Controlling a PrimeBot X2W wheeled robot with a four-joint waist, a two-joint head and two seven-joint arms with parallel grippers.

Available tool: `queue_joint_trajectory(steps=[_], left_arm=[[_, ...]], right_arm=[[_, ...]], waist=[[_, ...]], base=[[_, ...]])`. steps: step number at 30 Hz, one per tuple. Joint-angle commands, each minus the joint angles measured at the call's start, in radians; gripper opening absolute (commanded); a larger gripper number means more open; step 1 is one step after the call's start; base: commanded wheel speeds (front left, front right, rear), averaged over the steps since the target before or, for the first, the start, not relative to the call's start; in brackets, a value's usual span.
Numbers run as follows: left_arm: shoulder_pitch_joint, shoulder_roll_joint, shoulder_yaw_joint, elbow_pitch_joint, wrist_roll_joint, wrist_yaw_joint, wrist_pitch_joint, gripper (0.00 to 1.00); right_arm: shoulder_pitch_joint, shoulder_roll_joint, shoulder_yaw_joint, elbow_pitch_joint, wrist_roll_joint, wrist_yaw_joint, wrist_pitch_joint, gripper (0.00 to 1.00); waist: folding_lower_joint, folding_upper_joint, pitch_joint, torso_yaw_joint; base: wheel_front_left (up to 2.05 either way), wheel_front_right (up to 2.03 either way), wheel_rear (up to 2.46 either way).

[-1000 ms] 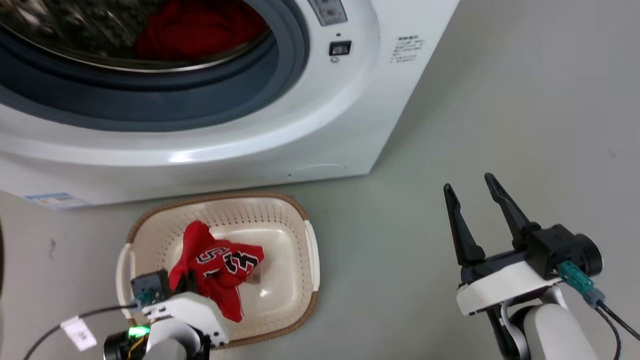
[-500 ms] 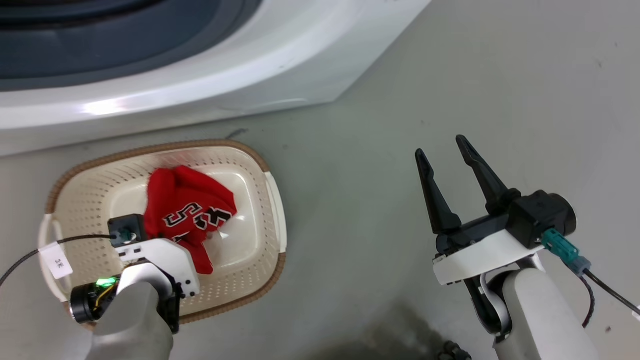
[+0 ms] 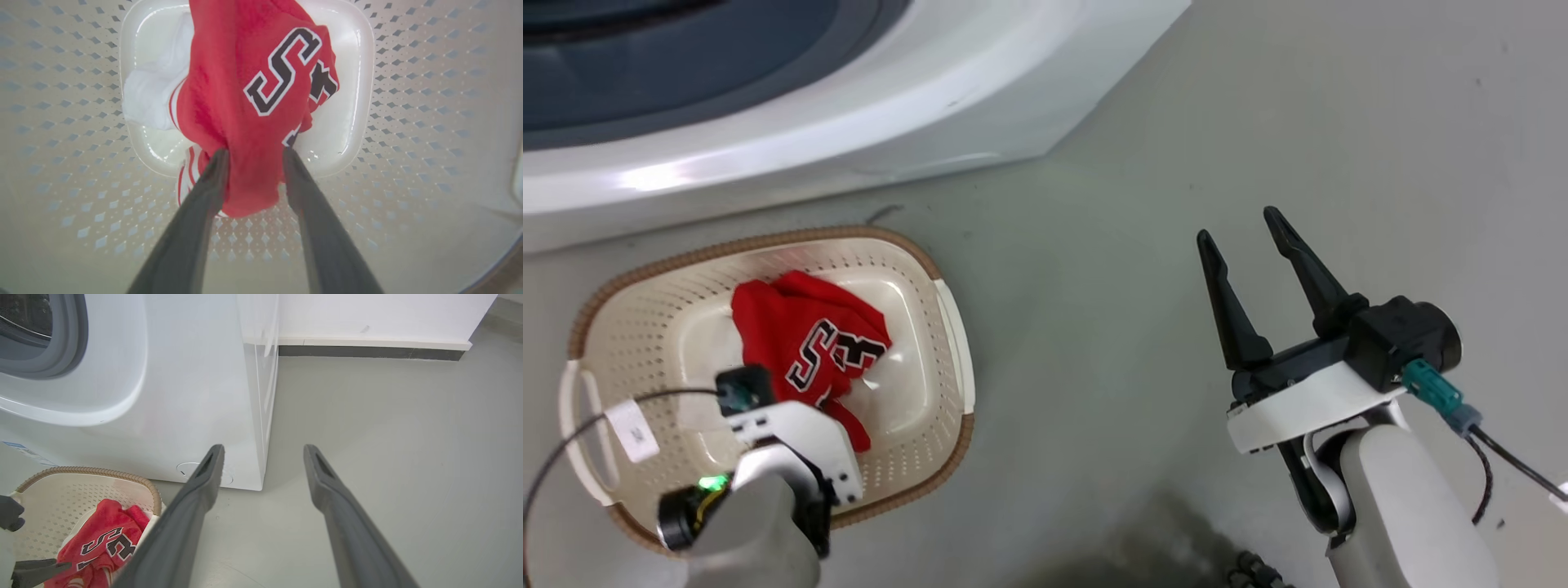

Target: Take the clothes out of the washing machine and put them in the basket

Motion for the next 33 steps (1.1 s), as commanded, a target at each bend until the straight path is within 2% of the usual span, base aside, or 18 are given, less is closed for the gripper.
queue_joint_trajectory(steps=[1, 8, 12, 25, 30, 33], left_arm=[[0.018, -0.005, 0.001, 0.002, -0.005, -0.001, -0.006, 1.0], [0.116, -0.056, -0.005, -0.007, -0.024, -0.052, -0.133, 1.0], [0.174, -0.067, -0.008, -0.064, -0.021, -0.069, -0.165, 1.0], [0.393, -0.091, 0.017, -0.639, 0.104, -0.019, -0.168, 1.0], [0.391, -0.096, 0.022, -0.811, 0.156, -0.013, -0.168, 1.0], [0.355, -0.098, 0.023, -0.858, 0.176, -0.011, -0.168, 1.0]], right_arm=[[0.014, 0.001, -0.001, 0.004, -0.004, 0.0, -0.002, 1.0], [0.097, 0.0, -0.05, 0.035, -0.06, 0.0, -0.002, 1.0], [0.139, 0.0, -0.071, 0.037, -0.078, 0.0, -0.002, 1.0], [0.24, 0.0, -0.125, -0.025, -0.115, 0.0, 0.052, 1.0], [0.264, 0.0, -0.137, -0.065, -0.122, 0.0, 0.074, 1.0], [0.274, 0.0, -0.138, -0.088, -0.126, 0.0, 0.086, 1.0]], waist=[[-0.0001, 0.0, -0.046, 0.019], [-0.0001, 0.0, -0.229, 0.067], [-0.0001, 0.0, -0.318, 0.086], [-0.0001, 0.0, -0.481, 0.15], [-0.0001, 0.0, -0.497, 0.163], [-0.0001, 0.0, -0.492, 0.161]], base=[[0.0, 0.0, 0.0], [0.0, 0.0, 0.0], [0.0, 0.0, 0.0], [0.0, 0.0, 0.0], [0.0, 0.0, 0.0], [0.0, 0.0, 0.0]])
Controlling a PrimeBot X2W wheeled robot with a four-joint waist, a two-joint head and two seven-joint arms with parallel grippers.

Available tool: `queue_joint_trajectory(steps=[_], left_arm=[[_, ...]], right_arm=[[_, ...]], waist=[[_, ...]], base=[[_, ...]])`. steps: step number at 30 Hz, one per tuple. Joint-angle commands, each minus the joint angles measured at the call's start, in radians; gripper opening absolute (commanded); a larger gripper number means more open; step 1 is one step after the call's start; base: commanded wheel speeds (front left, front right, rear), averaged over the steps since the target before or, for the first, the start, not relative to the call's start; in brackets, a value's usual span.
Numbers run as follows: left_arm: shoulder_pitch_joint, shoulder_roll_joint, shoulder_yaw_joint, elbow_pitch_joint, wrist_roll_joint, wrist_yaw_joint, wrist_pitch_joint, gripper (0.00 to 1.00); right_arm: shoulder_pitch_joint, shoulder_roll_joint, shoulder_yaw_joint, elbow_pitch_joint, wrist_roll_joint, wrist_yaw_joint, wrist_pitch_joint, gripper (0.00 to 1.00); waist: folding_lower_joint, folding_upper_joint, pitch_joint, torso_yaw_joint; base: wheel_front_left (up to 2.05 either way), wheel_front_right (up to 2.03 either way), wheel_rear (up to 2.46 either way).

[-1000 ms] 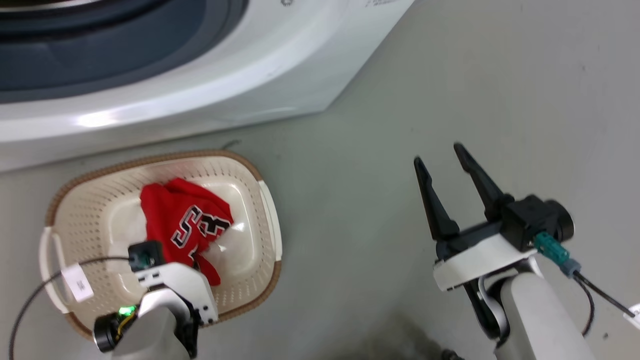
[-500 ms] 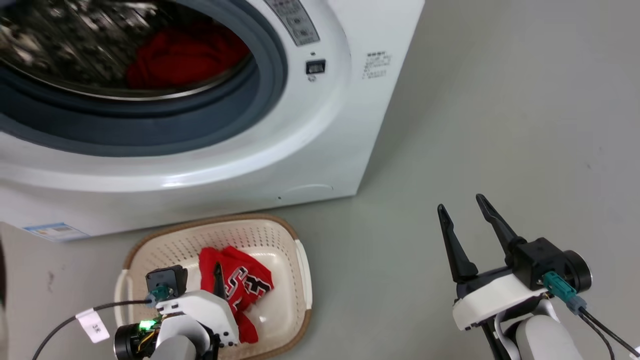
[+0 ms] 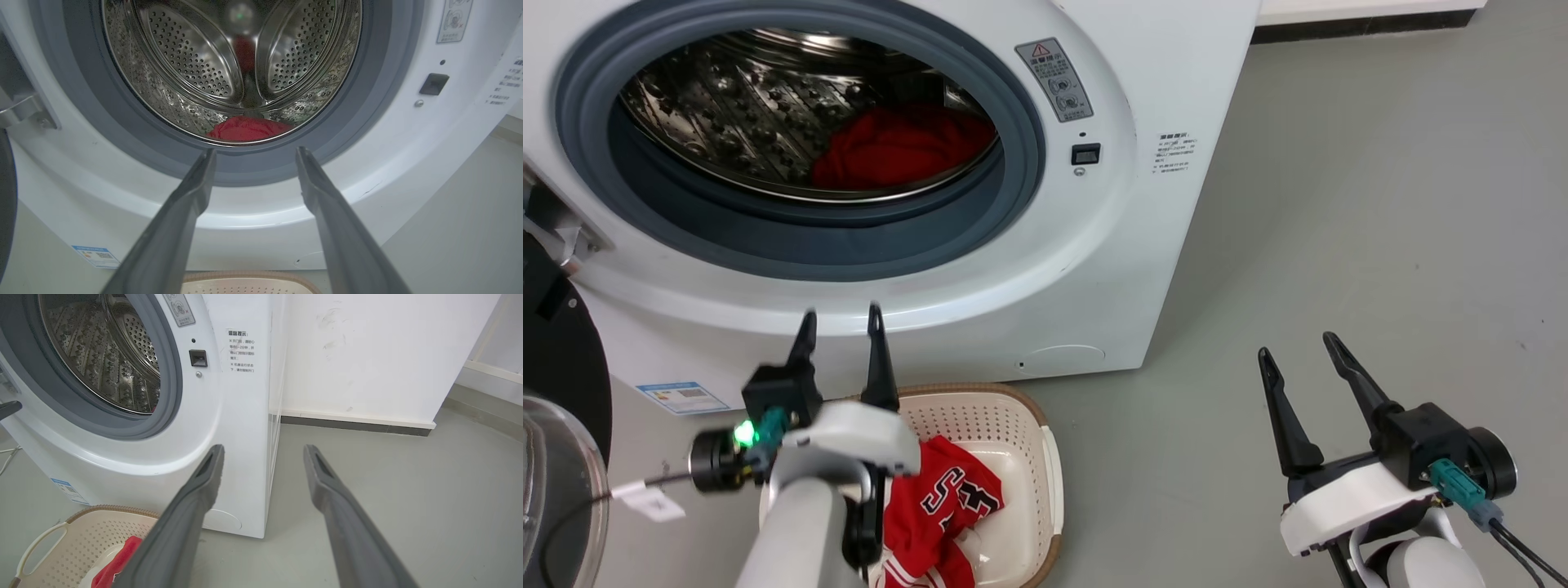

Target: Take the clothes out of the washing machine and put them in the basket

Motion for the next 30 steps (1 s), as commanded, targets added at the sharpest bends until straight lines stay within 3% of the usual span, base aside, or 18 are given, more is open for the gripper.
queue_joint_trajectory(steps=[1, 8, 15, 30], left_arm=[[-0.043, -0.001, 0.002, -0.015, 0.011, 0.003, -0.002, 1.0], [-0.225, 0.044, 0.035, 0.039, 0.041, -0.001, -0.002, 1.0], [-0.448, 0.147, 0.05, 0.201, 0.063, -0.014, 0.014, 1.0], [-0.9, 0.403, -0.011, 0.488, 0.169, -0.053, 0.288, 1.0]], right_arm=[[0.011, 0.0, -0.001, -0.015, -0.005, -0.001, 0.005, 1.0], [-0.037, 0.0, 0.022, -0.036, 0.023, -0.001, -0.004, 1.0], [-0.084, 0.0, 0.063, -0.003, 0.079, -0.001, -0.038, 1.0], [-0.222, 0.001, 0.18, 0.059, 0.227, -0.001, -0.085, 1.0]], waist=[[0.0002, 0.0, 0.01, -0.006], [0.0002, 0.0, 0.089, -0.066], [0.0002, 0.0, 0.198, -0.165], [0.0002, 0.0, 0.468, -0.337]], base=[[0.0, 0.0, 0.0], [0.0, 0.0, 0.0], [0.0, 0.0, 0.0], [0.0, 0.0, 0.0]])
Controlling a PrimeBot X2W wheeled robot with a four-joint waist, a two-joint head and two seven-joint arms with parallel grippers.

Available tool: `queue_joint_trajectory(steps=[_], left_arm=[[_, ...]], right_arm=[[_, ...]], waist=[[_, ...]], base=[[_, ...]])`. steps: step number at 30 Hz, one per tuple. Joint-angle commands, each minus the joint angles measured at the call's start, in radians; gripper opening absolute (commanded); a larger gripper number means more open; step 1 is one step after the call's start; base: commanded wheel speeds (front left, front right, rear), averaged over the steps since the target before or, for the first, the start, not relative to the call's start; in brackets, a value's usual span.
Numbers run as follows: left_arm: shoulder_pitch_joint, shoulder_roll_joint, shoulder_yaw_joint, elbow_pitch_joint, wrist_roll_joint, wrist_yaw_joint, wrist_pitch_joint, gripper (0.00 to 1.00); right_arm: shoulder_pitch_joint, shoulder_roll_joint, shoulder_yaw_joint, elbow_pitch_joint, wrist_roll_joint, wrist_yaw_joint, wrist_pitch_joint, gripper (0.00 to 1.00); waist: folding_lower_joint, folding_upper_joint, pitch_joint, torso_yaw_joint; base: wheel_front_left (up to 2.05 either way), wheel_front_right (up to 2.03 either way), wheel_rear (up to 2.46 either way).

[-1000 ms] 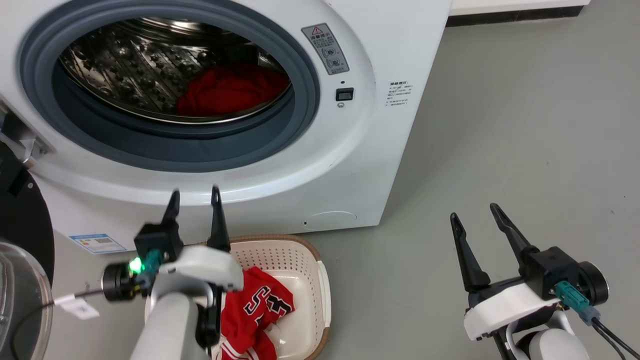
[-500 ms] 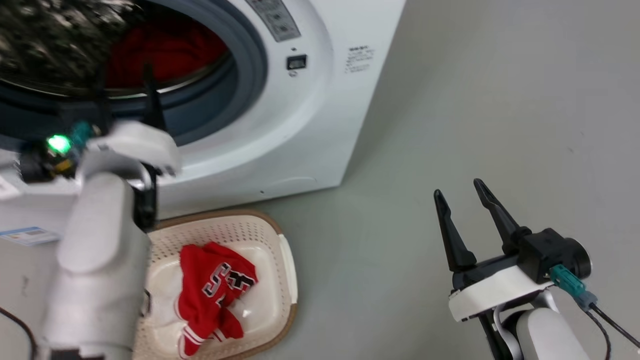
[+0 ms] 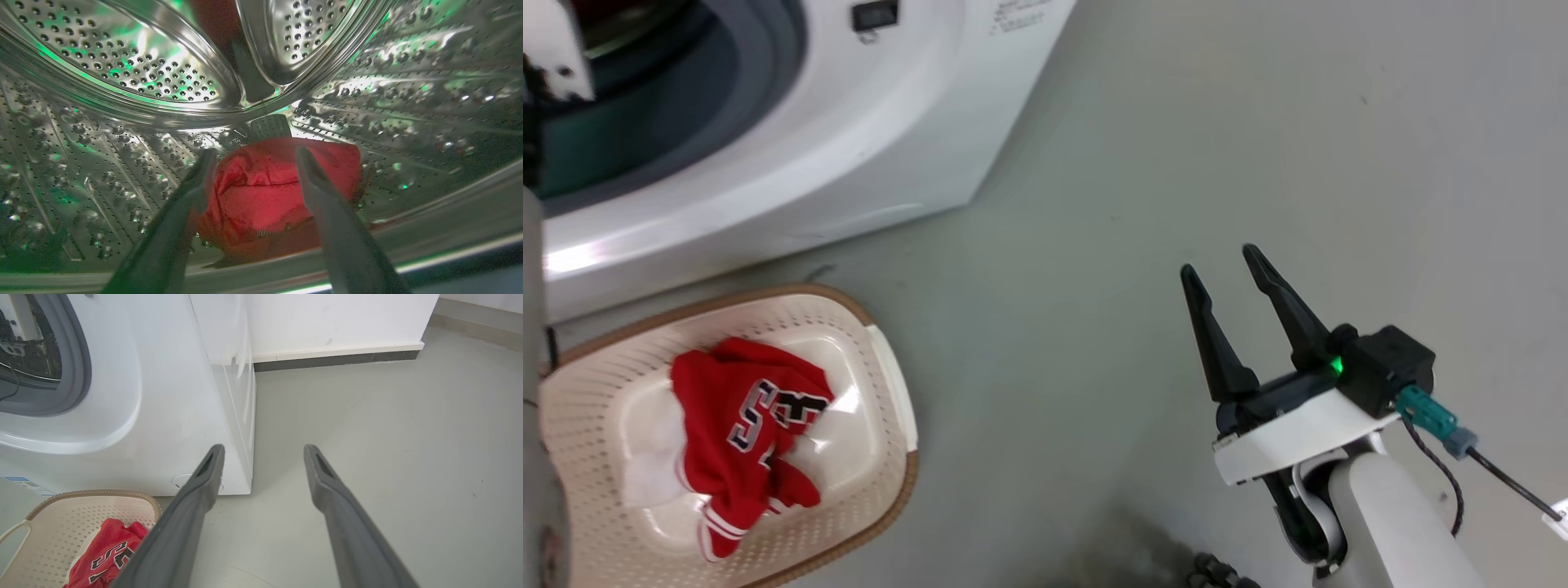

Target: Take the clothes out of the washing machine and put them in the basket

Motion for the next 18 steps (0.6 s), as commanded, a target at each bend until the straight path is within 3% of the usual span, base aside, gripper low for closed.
queue_joint_trajectory(steps=[1, 10, 18], left_arm=[[-0.055, 0.032, -0.012, 0.03, 0.017, -0.006, 0.052, 1.0], [-0.247, 0.148, -0.051, 0.079, 0.062, -0.04, 0.286, 1.0], [-0.337, 0.163, -0.068, 0.07, 0.065, -0.045, 0.529, 1.0]], right_arm=[[-0.035, 0.003, 0.022, -0.011, 0.025, -0.001, -0.004, 1.0], [-0.068, 0.003, 0.098, -0.026, 0.093, -0.001, -0.004, 1.0], [-0.056, 0.003, 0.104, -0.036, 0.098, -0.001, -0.004, 1.0]], waist=[[-0.0001, 0.0, 0.098, -0.068], [-0.0001, 0.0, 0.2, -0.139], [-0.0001, 0.0, 0.234, -0.135]], base=[[0.0, 0.0, 0.0], [0.0, 0.0, 0.0], [0.0, 0.0, 0.0]])
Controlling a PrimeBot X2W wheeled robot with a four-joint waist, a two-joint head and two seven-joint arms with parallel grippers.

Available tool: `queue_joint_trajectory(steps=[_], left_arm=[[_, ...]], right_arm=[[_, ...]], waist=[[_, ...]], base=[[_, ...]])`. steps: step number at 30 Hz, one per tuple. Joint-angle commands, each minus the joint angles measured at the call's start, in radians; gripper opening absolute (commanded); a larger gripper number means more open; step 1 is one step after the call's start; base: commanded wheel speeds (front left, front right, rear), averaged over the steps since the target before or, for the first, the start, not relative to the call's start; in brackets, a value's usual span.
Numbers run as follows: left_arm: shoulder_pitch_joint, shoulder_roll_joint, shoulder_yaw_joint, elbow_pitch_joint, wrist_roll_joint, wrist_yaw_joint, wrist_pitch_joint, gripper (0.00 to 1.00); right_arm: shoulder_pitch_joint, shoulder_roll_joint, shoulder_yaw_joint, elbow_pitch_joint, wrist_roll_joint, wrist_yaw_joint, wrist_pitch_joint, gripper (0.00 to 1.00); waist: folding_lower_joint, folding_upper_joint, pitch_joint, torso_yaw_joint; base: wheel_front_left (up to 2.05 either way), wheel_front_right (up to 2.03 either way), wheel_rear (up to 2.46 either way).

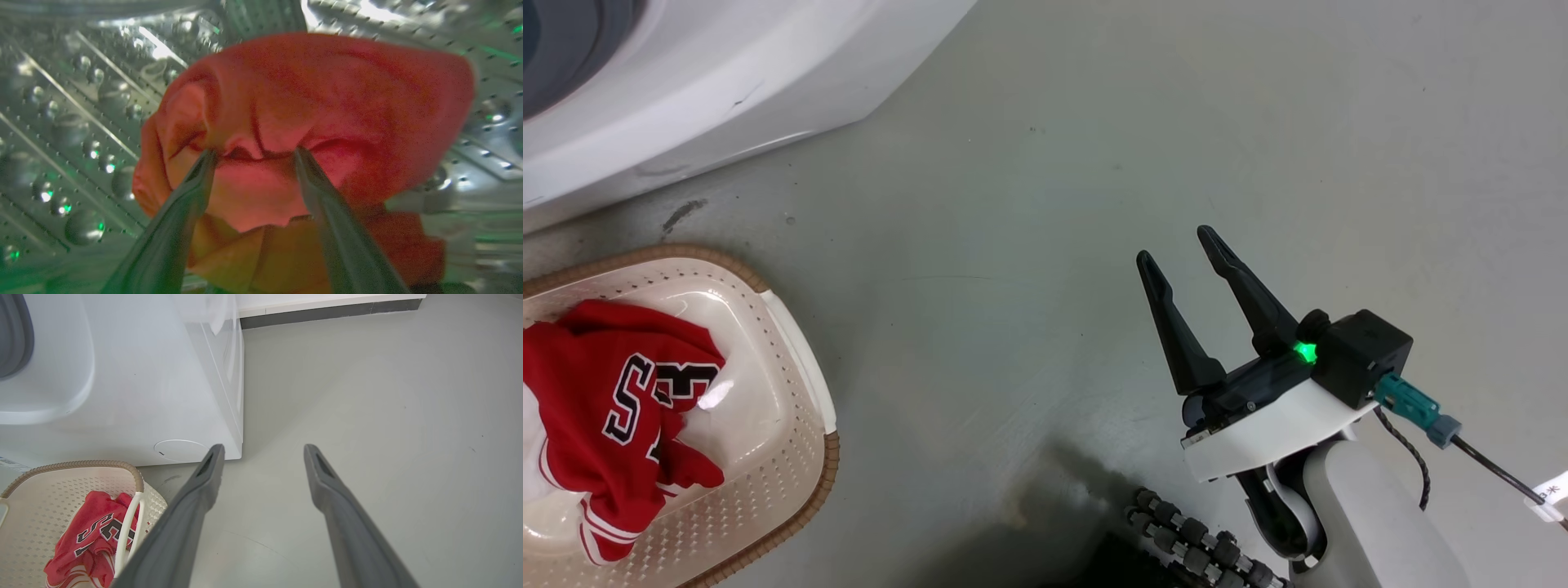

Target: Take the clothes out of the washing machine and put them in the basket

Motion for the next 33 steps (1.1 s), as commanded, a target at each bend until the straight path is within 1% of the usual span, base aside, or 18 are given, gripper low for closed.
queue_joint_trajectory(steps=[1, 4, 5, 6, 9, 12, 15, 18, 21, 23, 28, 33], left_arm=[[-0.015, 0.009, -0.002, -0.007, 0.0, 0.007, 0.036, 1.0], [-0.016, 0.007, -0.005, -0.031, 0.0, 0.019, 0.118, 1.0], [-0.012, 0.007, -0.004, -0.042, -0.004, 0.022, 0.138, 0.85], [0.008, 0.008, 0.0, -0.07, -0.01, 0.03, 0.173, 0.0], [0.028, 0.012, 0.002, -0.103, -0.017, 0.036, 0.196, 0.0], [0.065, 0.022, 0.007, -0.171, -0.02, 0.054, 0.191, 0.0], [0.112, 0.042, 0.019, -0.246, -0.027, 0.073, 0.15, 0.0], [0.168, 0.057, 0.029, -0.312, -0.037, 0.082, 0.081, 0.0], [0.225, 0.046, 0.046, -0.351, -0.064, 0.091, -0.022, 0.0], [0.259, 0.035, 0.062, -0.346, -0.088, 0.095, -0.1, 0.0], [0.348, -0.032, 0.088, -0.293, -0.155, 0.086, -0.316, 0.0], [0.465, -0.107, 0.105, -0.215, -0.216, 0.068, -0.497, 0.0]], right_arm=[[0.004, 0.002, 0.002, -0.006, 0.0, -0.001, -0.002, 1.0], [0.01, 0.002, 0.004, -0.011, 0.002, -0.001, -0.002, 1.0], [0.01, 0.002, 0.006, -0.011, 0.003, -0.001, -0.002, 1.0], [0.005, 0.002, 0.013, -0.009, 0.006, -0.001, -0.002, 1.0], [-0.002, 0.002, 0.018, -0.007, 0.008, -0.001, -0.002, 1.0], [-0.012, 0.002, 0.022, -0.01, 0.012, -0.001, -0.002, 1.0], [-0.016, 0.002, 0.028, -0.001, 0.014, -0.001, -0.002, 1.0], [-0.024, 0.002, 0.031, 0.007, 0.015, -0.001, -0.002, 1.0], [-0.019, 0.002, 0.015, 0.015, -0.002, -0.001, -0.002, 1.0], [-0.01, 0.002, 0.001, 0.021, -0.014, -0.001, -0.002, 1.0], [0.02, 0.001, -0.047, 0.041, -0.06, -0.001, -0.002, 1.0], [0.063, 0.001, -0.083, 0.067, -0.11, -0.001, -0.002, 1.0]], waist=[[-0.0002, 0.0, 0.006, 0.002], [-0.0002, 0.0, 0.011, 0.005], [-0.0002, 0.0, 0.013, 0.006], [-0.0002, 0.0, 0.011, 0.006], [-0.0002, 0.0, 0.008, 0.005], [-0.0002, 0.0, 0.002, 0.001], [-0.0002, 0.0, -0.014, -0.006], [-0.0002, 0.0, -0.042, -0.009], [-0.0002, 0.0, -0.085, 0.008], [-0.0002, 0.0, -0.119, 0.025], [-0.0002, 0.0, -0.23, 0.083], [-0.0002, 0.0, -0.362, 0.142]], base=[[0.0, 0.0, 0.0], [0.0, 0.0, 0.0], [0.0, 0.0, 0.0], [0.0, 0.0, 0.0], [0.0, 0.0, 0.0], [0.0, 0.0, 0.0], [0.0, 0.0, 0.0], [0.0, 0.0, 0.0], [0.0, 0.0, 0.0], [0.0, 0.0, 0.0], [0.0, 0.0, 0.0], [0.0, 0.0, 0.0]])
